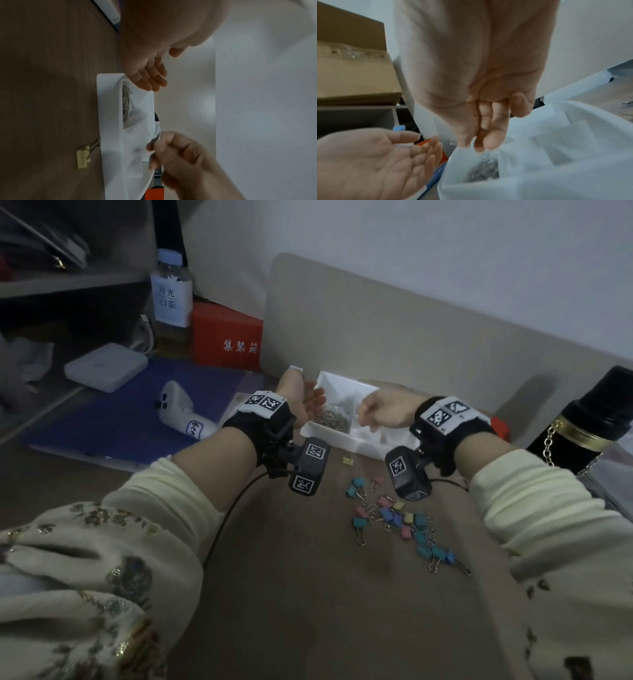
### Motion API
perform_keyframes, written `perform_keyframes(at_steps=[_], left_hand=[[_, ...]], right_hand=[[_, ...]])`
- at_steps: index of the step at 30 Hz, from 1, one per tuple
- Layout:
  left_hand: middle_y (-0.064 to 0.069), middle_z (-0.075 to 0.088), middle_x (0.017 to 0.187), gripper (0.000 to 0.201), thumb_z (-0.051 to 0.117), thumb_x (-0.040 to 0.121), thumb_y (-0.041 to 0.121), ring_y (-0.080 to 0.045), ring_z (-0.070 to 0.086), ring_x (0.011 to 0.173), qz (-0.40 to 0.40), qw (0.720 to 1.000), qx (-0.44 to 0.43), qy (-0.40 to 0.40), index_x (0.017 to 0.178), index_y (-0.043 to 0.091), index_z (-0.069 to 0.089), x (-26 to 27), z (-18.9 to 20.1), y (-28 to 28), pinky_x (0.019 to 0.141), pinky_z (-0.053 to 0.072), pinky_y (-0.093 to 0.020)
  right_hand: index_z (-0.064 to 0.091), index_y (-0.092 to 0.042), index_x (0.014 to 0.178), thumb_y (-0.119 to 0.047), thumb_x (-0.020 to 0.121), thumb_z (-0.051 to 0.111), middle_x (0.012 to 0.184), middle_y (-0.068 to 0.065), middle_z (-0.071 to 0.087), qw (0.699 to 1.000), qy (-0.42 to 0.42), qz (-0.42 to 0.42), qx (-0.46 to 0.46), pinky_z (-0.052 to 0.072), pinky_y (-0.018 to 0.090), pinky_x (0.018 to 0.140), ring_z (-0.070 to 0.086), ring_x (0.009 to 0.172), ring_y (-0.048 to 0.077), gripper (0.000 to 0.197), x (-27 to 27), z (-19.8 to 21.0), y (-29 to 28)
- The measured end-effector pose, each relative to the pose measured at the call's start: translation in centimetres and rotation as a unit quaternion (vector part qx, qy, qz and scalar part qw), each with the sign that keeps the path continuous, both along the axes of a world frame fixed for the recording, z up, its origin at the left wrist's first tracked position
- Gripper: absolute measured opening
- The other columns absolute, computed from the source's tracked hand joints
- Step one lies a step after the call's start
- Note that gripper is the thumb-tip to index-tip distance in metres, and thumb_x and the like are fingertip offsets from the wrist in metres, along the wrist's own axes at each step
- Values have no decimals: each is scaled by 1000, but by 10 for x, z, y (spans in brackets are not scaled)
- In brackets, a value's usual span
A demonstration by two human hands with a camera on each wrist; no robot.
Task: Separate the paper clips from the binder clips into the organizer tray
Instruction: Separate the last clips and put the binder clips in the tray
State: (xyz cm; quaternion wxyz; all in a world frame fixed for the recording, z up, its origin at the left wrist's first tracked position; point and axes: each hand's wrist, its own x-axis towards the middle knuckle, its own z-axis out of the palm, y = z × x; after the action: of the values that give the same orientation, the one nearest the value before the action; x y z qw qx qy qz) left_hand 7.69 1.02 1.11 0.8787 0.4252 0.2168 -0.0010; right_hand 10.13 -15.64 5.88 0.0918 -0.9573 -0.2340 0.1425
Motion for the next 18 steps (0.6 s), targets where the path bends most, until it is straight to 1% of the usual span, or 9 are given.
perform_keyframes(at_steps=[3, 4, 6, 9, 11, 12, 13, 16, 18], left_hand=[[-7, 57, 81, 36, 33, 98, 32, -21, 54, 73, -9, 1000, 5, -5, 76, 10, 50, 3, -1, 4, 70, 46, -30], [-7, 57, 81, 35, 32, 99, 32, -20, 53, 73, -12, 1000, 8, -6, 77, 10, 50, 3, 0, 6, 68, 46, -30], [-6, 55, 80, 34, 32, 99, 31, -20, 52, 71, -15, 1000, 13, -7, 78, 11, 49, 2, 1, 10, 62, 44, -29], [-5, 55, 79, 33, 31, 99, 31, -19, 52, 71, -17, 1000, 23, -5, 78, 12, 48, -1, 2, 14, 63, 43, -29], [-6, 56, 80, 33, 31, 100, 30, -19, 52, 72, -16, 999, 29, -2, 79, 12, 48, -3, 2, 14, 66, 42, -29], [-6, 56, 81, 33, 31, 100, 30, -19, 53, 72, -16, 999, 32, 1, 80, 11, 49, -5, 2, 13, 65, 42, -29], [-6, 57, 81, 33, 31, 100, 30, -19, 53, 72, -17, 999, 36, 4, 80, 11, 49, -8, 1, 11, 65, 43, -29], [-5, 57, 81, 30, 33, 98, 28, -18, 53, 70, -33, 998, 49, 6, 81, 11, 51, -17, 1, 0, 63, 44, -28], [-4, 56, 79, 27, 35, 97, 26, -17, 52, 69, -52, 997, 63, 7, 81, 12, 51, -25, 1, -10, 63, 44, -27]], right_hand=[[59, -16, 75, -5, 90, 53, 79, 0, 64, 998, -14, 1, 61, 45, 21, 74, 56, 67, 7, 19, 17, 5, 19], [58, -16, 76, -5, 90, 52, 79, 1, 65, 997, -21, -3, 76, 45, 21, 73, 56, 65, 6, 19, 21, 4, 25], [61, -15, 85, -6, 90, 51, 80, -1, 65, 994, -29, -16, 106, 47, 24, 78, 57, 64, 7, 15, 26, -3, 34], [56, -11, 109, -1, 93, 42, 91, 1, 63, 990, 0, -20, 137, 48, 14, 64, 54, 60, 8, 24, 27, -13, 37], [54, -11, 114, 2, 93, 39, 101, 2, 64, 991, 12, -17, 131, 50, 16, 72, 57, 61, 8, 29, 25, -15, 31], [55, -11, 113, 1, 93, 41, 105, 2, 65, 992, 9, -21, 124, 48, 17, 72, 58, 63, 7, 28, 23, -14, 25], [57, -11, 112, -1, 94, 44, 106, 3, 65, 993, 4, -26, 117, 45, 16, 68, 57, 63, 7, 24, 20, -13, 18], [64, -10, 103, -8, 91, 56, 100, 3, 65, 995, -4, -34, 98, 43, 17, 65, 55, 63, 8, 14, 6, -9, -5], [65, -10, 101, -7, 90, 58, 89, 0, 64, 997, 18, -32, 67, 42, 13, 55, 53, 62, 8, 13, -8, -9, -20]])
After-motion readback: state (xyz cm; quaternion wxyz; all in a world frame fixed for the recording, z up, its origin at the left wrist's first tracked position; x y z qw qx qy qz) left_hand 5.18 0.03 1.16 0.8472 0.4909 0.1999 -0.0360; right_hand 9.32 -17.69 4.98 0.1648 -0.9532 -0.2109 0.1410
